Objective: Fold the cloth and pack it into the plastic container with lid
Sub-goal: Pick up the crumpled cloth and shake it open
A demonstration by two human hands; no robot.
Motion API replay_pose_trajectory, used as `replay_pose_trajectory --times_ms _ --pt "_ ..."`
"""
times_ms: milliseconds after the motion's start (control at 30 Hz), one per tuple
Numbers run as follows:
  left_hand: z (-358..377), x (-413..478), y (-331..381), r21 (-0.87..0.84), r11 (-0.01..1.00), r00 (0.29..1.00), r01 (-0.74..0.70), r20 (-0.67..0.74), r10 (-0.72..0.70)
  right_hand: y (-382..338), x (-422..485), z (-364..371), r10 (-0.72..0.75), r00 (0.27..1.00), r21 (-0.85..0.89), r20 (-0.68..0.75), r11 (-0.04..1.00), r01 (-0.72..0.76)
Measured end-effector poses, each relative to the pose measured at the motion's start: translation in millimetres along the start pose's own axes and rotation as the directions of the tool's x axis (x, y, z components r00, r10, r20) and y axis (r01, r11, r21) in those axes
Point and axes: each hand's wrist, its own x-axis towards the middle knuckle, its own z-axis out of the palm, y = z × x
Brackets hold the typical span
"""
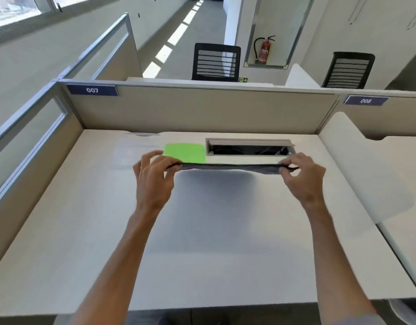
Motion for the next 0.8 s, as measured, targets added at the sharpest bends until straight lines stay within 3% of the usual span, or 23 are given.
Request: replay_pose_trajectory --times_ms 167,333,533,800 --pt "42 -134 -43 0.077 0.989 0.956 0.129 0.254 -0.145 67 -117 51 0.192 0.956 -0.112 0.222 0.979 -0.17" --pt "56 -228 -68 0.202 0.975 0.883 0.098 0.435 -0.178 102 -215 75 0.295 0.839 -0.246 0.458 0.949 -0.199" --pt "61 -281 -66 0.272 0.96 0.879 0.07 0.438 -0.188 119 -293 82 0.272 0.875 -0.313 0.4 0.938 -0.148" --pt "80 -289 -56 0.216 0.975 0.858 0.059 0.487 -0.16 115 -294 85 0.224 0.876 -0.296 0.427 0.95 -0.098"
